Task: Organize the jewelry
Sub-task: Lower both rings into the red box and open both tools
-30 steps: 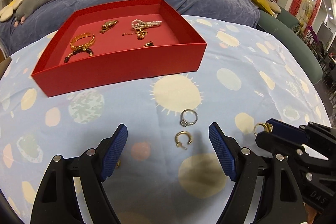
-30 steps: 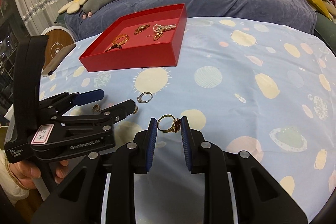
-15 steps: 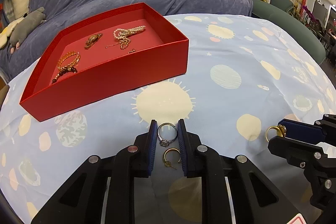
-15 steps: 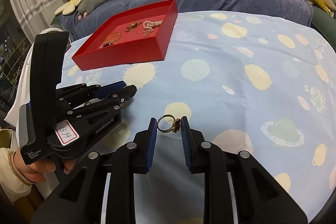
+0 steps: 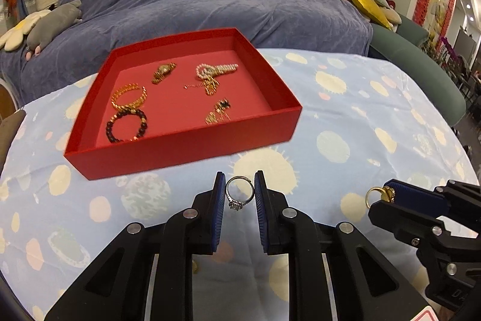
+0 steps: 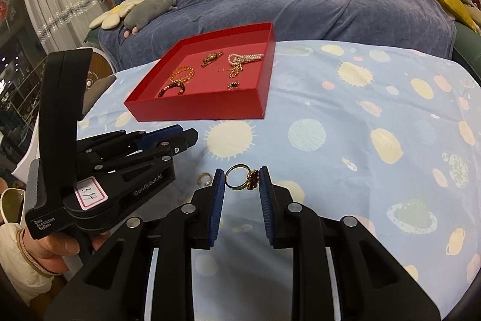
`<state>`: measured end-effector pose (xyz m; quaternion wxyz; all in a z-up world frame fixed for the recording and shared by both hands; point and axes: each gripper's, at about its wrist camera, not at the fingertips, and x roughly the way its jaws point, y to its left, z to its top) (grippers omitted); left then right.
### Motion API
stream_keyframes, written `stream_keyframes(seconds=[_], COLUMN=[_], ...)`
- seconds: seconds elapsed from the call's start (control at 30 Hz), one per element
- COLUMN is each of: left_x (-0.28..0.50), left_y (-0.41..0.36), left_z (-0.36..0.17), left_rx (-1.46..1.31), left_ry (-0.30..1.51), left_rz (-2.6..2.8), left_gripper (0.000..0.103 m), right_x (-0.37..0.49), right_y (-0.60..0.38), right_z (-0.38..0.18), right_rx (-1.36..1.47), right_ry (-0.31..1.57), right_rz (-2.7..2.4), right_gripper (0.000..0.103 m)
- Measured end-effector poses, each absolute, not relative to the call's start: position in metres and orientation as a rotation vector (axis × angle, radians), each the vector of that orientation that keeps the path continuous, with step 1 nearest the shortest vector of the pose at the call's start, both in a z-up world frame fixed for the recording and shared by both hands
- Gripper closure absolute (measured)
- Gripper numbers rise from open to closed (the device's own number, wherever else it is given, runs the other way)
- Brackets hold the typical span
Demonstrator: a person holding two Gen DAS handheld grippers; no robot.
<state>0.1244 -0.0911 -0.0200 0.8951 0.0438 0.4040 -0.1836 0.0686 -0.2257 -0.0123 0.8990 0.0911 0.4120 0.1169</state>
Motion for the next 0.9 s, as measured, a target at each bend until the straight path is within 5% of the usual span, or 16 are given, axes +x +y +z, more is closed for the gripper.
stream_keyframes(seconds=[0.23, 0.57, 0.63, 0.7, 0.77, 0.9], left_x=[0.168, 0.237, 0.244, 0.244, 0.239, 0.223], left_y=[-0.053, -0.048, -0.046, -0.040, -0.031, -0.016], left_z=[0.026, 0.023, 0.021, 0.023, 0.027, 0.032], left_rx=[0.002, 0.011, 0.004, -0.016, -0.036, -0.048], left_ry=[0.776, 0.777, 0.785, 0.773, 0.750, 0.749], left_rz=[-0.329, -0.272, -0.246, -0.209, -0.193, -0.183], left_gripper=[0.086, 0.084, 0.067, 0.033, 0.029, 0.028], right_x=[0.132, 0.221, 0.228, 0.228, 0.219, 0.194], right_y=[-0.213, -0.200, -0.199, -0.200, -0.203, -0.209], right_z=[0.022, 0.005, 0.003, 0.005, 0.010, 0.019], right_rx=[0.201, 0.252, 0.253, 0.259, 0.256, 0.247], right_ry=[0.804, 0.841, 0.837, 0.828, 0.807, 0.788], right_rz=[0.267, 0.259, 0.239, 0.232, 0.225, 0.230], right_gripper=[0.080, 0.079, 0.079, 0.078, 0.067, 0.064])
